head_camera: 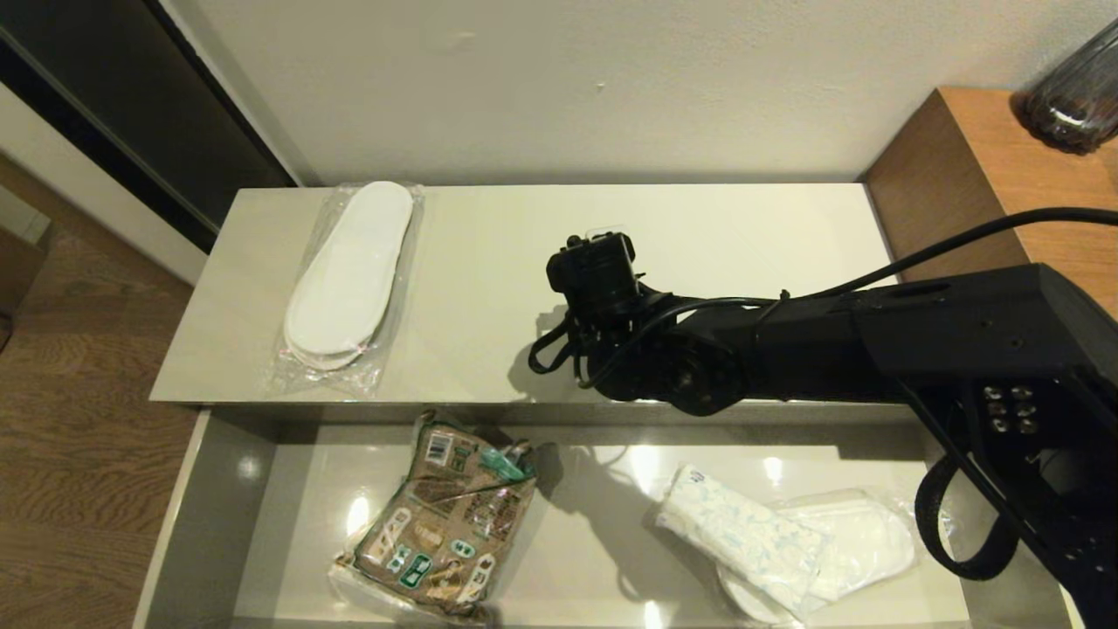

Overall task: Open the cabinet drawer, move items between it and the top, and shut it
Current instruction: Pick up the adhesive tape on the table

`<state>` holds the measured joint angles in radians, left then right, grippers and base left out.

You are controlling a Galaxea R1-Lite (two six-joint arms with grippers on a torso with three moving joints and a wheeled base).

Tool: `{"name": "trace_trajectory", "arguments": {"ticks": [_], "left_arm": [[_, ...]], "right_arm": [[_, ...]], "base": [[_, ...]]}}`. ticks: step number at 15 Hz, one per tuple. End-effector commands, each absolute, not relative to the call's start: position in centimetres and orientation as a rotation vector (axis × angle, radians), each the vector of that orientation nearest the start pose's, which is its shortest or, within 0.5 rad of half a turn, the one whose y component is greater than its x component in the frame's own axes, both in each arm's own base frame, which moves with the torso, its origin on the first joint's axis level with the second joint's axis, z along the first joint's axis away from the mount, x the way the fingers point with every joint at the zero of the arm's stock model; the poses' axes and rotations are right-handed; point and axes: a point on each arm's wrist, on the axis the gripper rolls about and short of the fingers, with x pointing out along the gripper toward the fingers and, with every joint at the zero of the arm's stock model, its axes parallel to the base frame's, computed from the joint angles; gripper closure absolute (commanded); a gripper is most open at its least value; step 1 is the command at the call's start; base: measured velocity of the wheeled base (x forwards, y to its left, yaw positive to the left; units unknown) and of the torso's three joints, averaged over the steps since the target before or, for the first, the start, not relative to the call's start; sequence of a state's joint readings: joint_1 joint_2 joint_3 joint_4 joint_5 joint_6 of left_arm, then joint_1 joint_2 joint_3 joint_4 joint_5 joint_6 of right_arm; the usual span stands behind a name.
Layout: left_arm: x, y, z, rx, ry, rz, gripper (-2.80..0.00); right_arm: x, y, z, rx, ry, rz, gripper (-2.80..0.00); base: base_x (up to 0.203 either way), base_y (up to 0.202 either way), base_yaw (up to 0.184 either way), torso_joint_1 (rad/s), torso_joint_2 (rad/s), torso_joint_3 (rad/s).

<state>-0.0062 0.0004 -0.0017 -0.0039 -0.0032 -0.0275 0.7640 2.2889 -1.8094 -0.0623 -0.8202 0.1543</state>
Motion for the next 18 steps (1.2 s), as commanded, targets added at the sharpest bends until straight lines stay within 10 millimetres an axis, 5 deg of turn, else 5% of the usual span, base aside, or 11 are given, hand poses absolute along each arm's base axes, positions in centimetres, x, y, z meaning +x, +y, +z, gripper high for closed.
{"name": "trace_trajectory", "arguments": {"ticks": [1, 3, 4, 9, 18], "left_arm": [[-2.3, 0.0, 7.6, -0.029, -0.004, -0.009, 0.00], [-2.3, 0.0, 7.6, -0.028, -0.004, -0.009, 0.00], [-2.3, 0.0, 7.6, -0.028, -0.004, -0.009, 0.00], [-2.3, 0.0, 7.6, -0.029, -0.004, -0.009, 0.00], [-2.3, 0.0, 7.6, -0.029, -0.004, -0.009, 0.00]], "right_arm": [[35.9, 31.1, 17.6, -0.138, 0.280, -0.094, -2.80], [36.2, 31.0, 17.5, -0.138, 0.283, -0.095, -2.80], [36.2, 31.0, 17.5, -0.138, 0.284, -0.096, 0.00], [36.1, 30.9, 17.9, -0.129, 0.277, -0.095, 0.00], [33.9, 28.6, 21.4, -0.122, 0.269, -0.099, 0.00]], "base": [[0.000, 0.000, 0.000, 0.000, 0.00, 0.000], [0.000, 0.000, 0.000, 0.000, 0.00, 0.000], [0.000, 0.000, 0.000, 0.000, 0.00, 0.000], [0.000, 0.000, 0.000, 0.000, 0.00, 0.000], [0.000, 0.000, 0.000, 0.000, 0.00, 0.000]]}}
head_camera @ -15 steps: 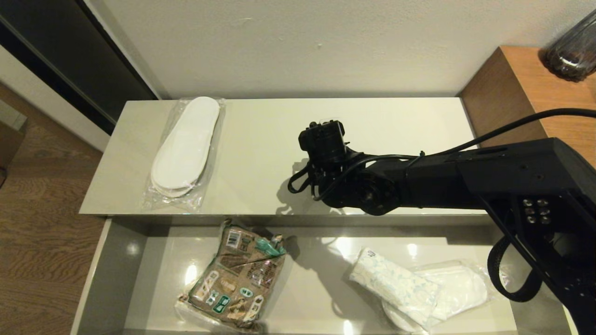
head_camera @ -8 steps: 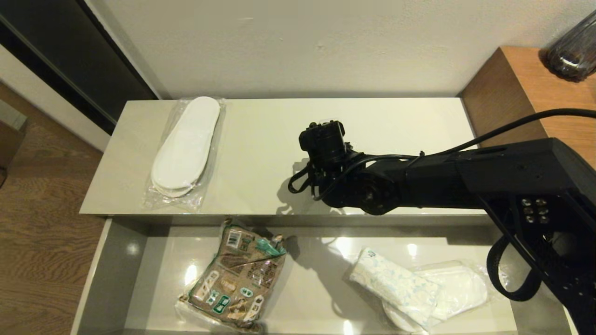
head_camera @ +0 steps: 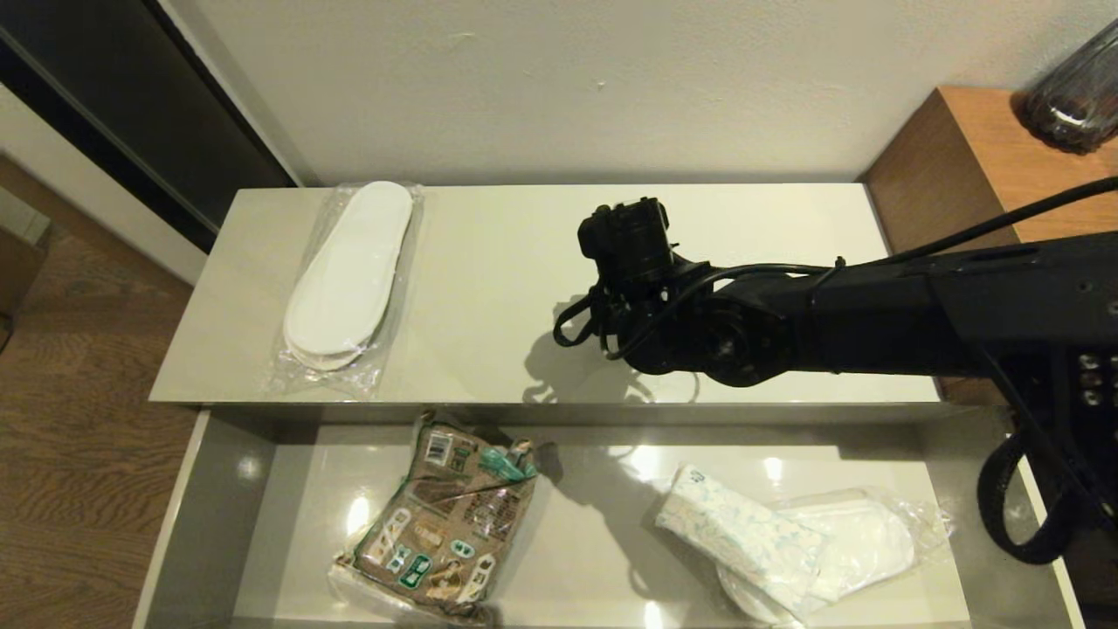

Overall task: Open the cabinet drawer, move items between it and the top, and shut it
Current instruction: Pick up the adhesive tape on the table, then put the adhesive tape in the drawer

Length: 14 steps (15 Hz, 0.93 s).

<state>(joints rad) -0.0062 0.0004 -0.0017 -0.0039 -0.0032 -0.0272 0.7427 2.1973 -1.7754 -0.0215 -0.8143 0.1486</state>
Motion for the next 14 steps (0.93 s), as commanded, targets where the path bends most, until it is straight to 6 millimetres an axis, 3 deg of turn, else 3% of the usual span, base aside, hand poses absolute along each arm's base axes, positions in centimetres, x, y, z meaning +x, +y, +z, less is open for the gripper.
{"name": "trace_trajectory", "arguments": {"ticks": [1, 3, 7, 12, 14], "left_arm": [[-2.3, 0.0, 7.6, -0.029, -0.004, -0.009, 0.00], [-2.3, 0.0, 7.6, -0.028, -0.004, -0.009, 0.00], [-2.3, 0.0, 7.6, -0.029, -0.004, -0.009, 0.00], [-2.3, 0.0, 7.6, -0.028, -0.004, -0.009, 0.00], [-2.3, 0.0, 7.6, -0.028, -0.004, -0.009, 0.00]], "right_arm": [[33.5, 28.0, 21.5, -0.127, 0.277, -0.104, 0.00], [32.2, 26.5, 21.1, -0.156, 0.312, -0.112, 0.00], [27.6, 21.5, 21.3, -0.195, 0.382, -0.112, 0.00], [19.5, 14.4, 20.3, -0.149, 0.472, -0.097, 0.00], [16.6, 12.0, 18.2, -0.099, 0.577, -0.037, 0.00]], "base": [[0.000, 0.000, 0.000, 0.000, 0.00, 0.000], [0.000, 0.000, 0.000, 0.000, 0.00, 0.000], [0.000, 0.000, 0.000, 0.000, 0.00, 0.000], [0.000, 0.000, 0.000, 0.000, 0.00, 0.000], [0.000, 0.000, 0.000, 0.000, 0.00, 0.000]]}}
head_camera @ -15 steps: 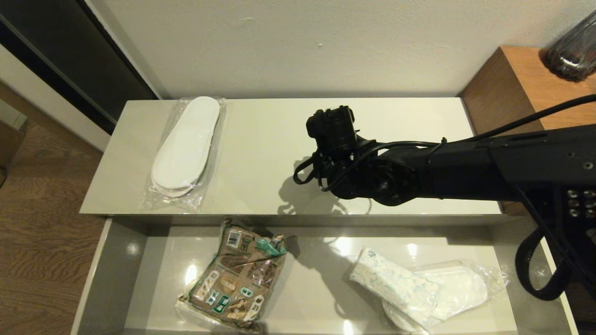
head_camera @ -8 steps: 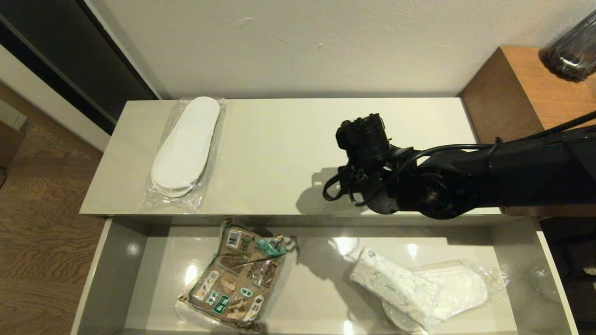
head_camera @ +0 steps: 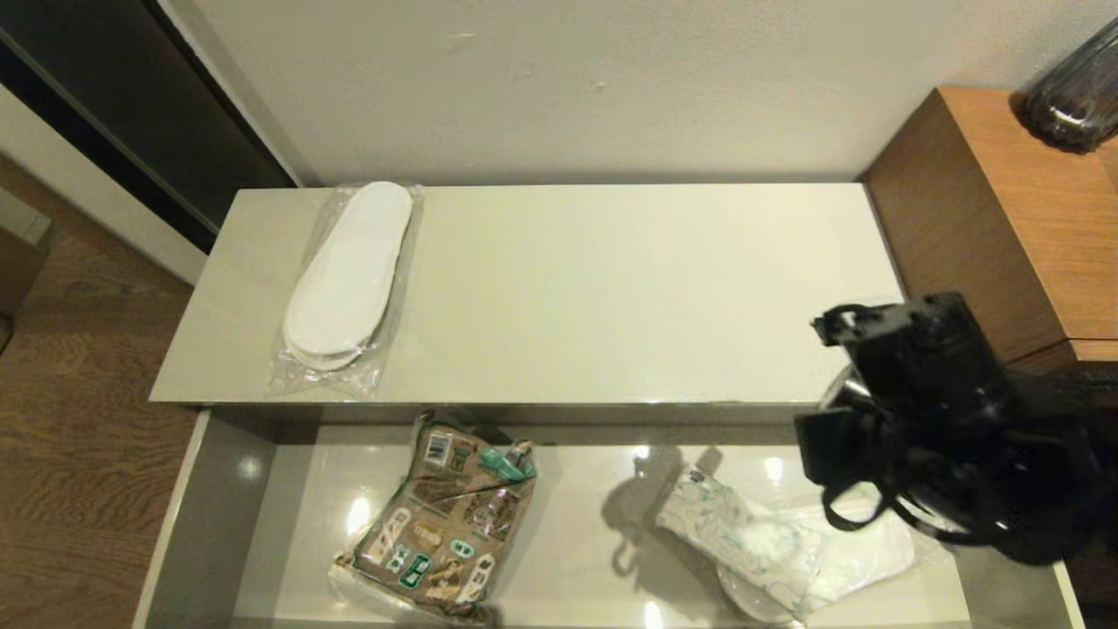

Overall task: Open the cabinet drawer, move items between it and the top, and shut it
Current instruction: Put the adhesive tape in the drawer

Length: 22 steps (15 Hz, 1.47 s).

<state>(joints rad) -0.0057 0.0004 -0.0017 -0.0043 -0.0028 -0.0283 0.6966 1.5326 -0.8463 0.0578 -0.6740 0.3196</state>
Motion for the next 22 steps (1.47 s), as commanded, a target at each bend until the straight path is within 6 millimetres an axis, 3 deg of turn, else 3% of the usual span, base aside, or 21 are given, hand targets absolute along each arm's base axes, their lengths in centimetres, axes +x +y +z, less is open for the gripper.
{"name": "trace_trajectory", "arguments": {"ticks": [1, 4, 6, 15, 22], "left_arm": [[-2.3, 0.0, 7.6, -0.028, -0.004, -0.008, 0.00], [-2.3, 0.0, 7.6, -0.029, -0.004, -0.009, 0.00], [-2.3, 0.0, 7.6, -0.029, -0.004, -0.009, 0.00], [-2.3, 0.0, 7.6, -0.029, -0.004, -0.009, 0.00], [-2.3, 0.0, 7.6, -0.029, -0.004, -0.009, 0.00]], "right_arm": [[15.6, 11.1, 16.9, -0.063, 0.642, -0.010, 0.00], [14.4, 9.8, 13.2, 0.056, 0.798, -0.022, 0.00], [14.9, 9.8, 10.8, 0.114, 0.858, -0.032, 0.00], [22.6, 8.7, 1.9, 0.294, 0.945, -0.132, 0.00], [24.5, 8.3, 0.6, 0.313, 0.921, -0.170, 0.00]], "base": [[0.000, 0.000, 0.000, 0.000, 0.00, 0.000], [0.000, 0.000, 0.000, 0.000, 0.00, 0.000], [0.000, 0.000, 0.000, 0.000, 0.00, 0.000], [0.000, 0.000, 0.000, 0.000, 0.00, 0.000], [0.000, 0.000, 0.000, 0.000, 0.00, 0.000]]}}
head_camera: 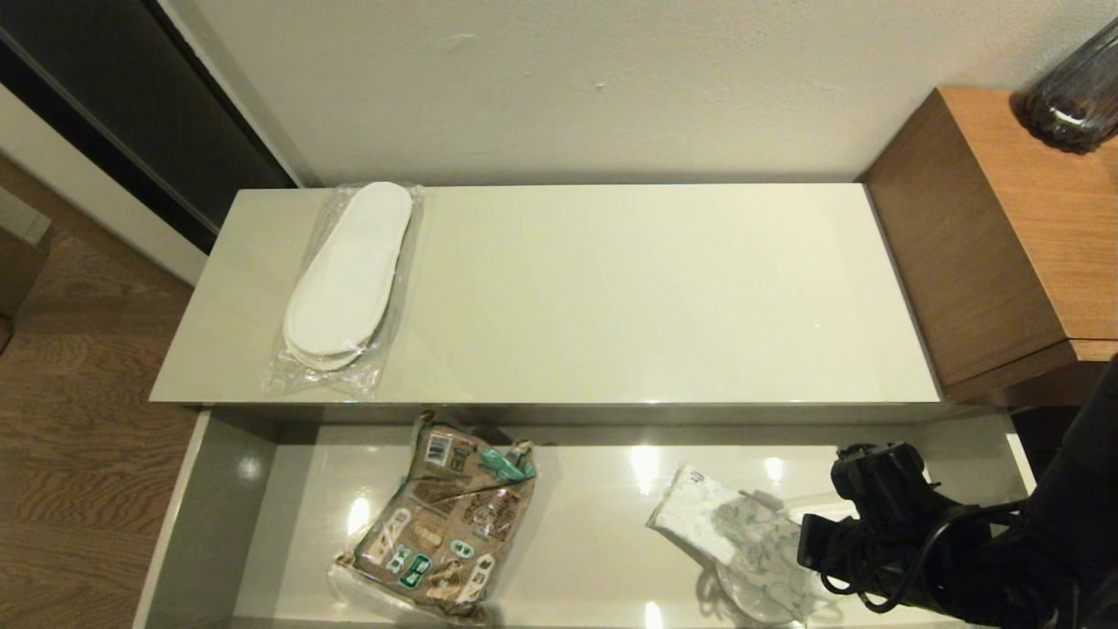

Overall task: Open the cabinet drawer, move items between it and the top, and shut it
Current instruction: Put the adhesive tape in the drawer

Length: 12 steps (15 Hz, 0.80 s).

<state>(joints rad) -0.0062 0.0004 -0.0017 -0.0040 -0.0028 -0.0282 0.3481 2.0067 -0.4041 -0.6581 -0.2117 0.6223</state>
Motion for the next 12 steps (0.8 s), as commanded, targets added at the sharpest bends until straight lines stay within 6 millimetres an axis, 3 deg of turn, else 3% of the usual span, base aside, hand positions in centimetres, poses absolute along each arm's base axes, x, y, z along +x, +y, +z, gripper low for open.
{"name": "trace_trajectory", "arguments": {"ticks": [1, 9, 10, 12], "left_arm": [[-2.3, 0.0, 7.6, -0.028, -0.004, -0.009, 0.00], [-2.3, 0.0, 7.6, -0.029, -0.004, -0.009, 0.00], [-2.3, 0.0, 7.6, -0.029, -0.004, -0.009, 0.00], [-2.3, 0.0, 7.6, -0.029, -0.004, -0.009, 0.00]], "right_arm": [[24.6, 8.3, 0.6, 0.315, 0.918, -0.172, 0.00], [23.4, 7.9, 3.0, 0.313, 0.904, -0.161, 0.00], [23.5, 8.0, 2.8, 0.310, 0.910, -0.165, -2.80], [23.5, 8.0, 3.1, 0.316, 0.898, -0.159, -2.80]], "base": [[0.000, 0.000, 0.000, 0.000, 0.00, 0.000], [0.000, 0.000, 0.000, 0.000, 0.00, 0.000], [0.000, 0.000, 0.000, 0.000, 0.00, 0.000], [0.000, 0.000, 0.000, 0.000, 0.00, 0.000]]}}
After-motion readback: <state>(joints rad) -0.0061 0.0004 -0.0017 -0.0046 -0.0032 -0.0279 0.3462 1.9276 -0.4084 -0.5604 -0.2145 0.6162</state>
